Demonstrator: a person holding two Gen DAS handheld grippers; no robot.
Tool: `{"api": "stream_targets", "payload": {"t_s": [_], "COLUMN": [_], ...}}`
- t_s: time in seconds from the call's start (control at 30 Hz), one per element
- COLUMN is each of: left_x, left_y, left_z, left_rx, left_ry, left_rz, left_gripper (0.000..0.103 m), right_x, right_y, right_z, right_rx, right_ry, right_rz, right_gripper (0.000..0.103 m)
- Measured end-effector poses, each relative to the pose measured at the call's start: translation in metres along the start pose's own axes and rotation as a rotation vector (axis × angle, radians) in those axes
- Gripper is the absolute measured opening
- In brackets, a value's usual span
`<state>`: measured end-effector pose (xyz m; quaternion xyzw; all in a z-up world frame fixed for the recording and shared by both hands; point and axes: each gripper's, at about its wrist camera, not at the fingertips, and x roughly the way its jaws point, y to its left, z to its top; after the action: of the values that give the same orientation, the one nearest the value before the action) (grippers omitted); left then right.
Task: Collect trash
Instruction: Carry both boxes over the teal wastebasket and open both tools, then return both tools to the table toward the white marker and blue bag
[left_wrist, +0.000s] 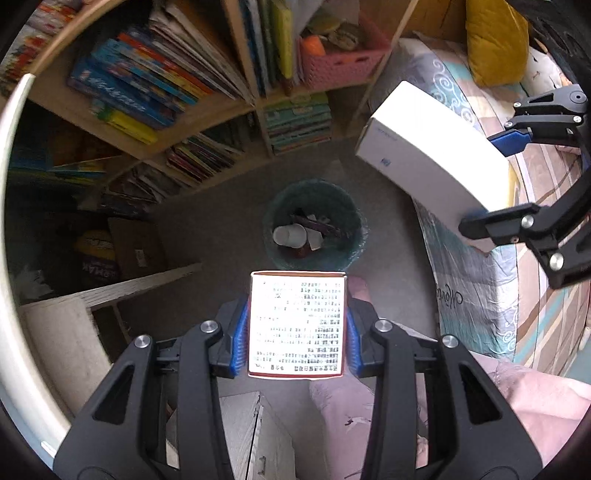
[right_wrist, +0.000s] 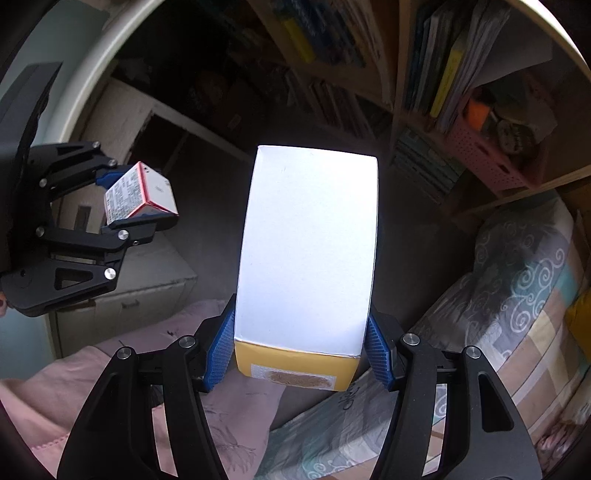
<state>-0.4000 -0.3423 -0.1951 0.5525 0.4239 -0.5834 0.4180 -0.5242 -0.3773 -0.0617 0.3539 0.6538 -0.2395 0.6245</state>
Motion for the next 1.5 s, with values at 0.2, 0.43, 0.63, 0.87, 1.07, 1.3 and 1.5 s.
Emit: {"api": "stream_targets", "payload": {"t_s": [0.2, 0.43, 0.63, 0.87, 1.07, 1.3, 1.5], "left_x": [0.028, 0.042, 0.038, 0.026, 0.002, -0.041, -0.083], "left_y": [-0.011, -0.013, -0.011, -0.008, 0.007, 0.040, 0.085], "left_z": [0.018, 0.025, 0.023, 0.023, 0.012, -0.023, -0.075], "left_rx": [0.025, 0.035, 0.027, 0.017, -0.018, -0.106, -0.188], "left_ry": [0.038, 0.065, 0.060, 0.032, -0.009, -0.058, -0.120], "left_rz": [-0.038, -0.003, -0.002, 0.010, 0.029, 0.094, 0.166], "left_gripper": [0.051, 0.067, 0.070, 0.071, 0.076, 0.082, 0.086], "right_x": [0.016, 0.013, 0.003, -0.010, -0.026, -0.055, -0.071], "right_y": [-0.012, -0.036, -0.044, -0.041, -0.025, 0.025, 0.093], "right_z": [0.008, 0.011, 0.013, 0.021, 0.030, 0.051, 0.070], "right_rx": [-0.019, 0.024, 0.021, -0.006, -0.075, -0.241, -0.386], "right_ry": [0.024, 0.031, 0.022, 0.004, -0.008, -0.048, -0.079], "right_rz": [0.021, 0.025, 0.022, 0.011, 0.005, 0.000, 0.001], "right_gripper": [0.069, 0.073, 0.073, 0.073, 0.074, 0.079, 0.085]}}
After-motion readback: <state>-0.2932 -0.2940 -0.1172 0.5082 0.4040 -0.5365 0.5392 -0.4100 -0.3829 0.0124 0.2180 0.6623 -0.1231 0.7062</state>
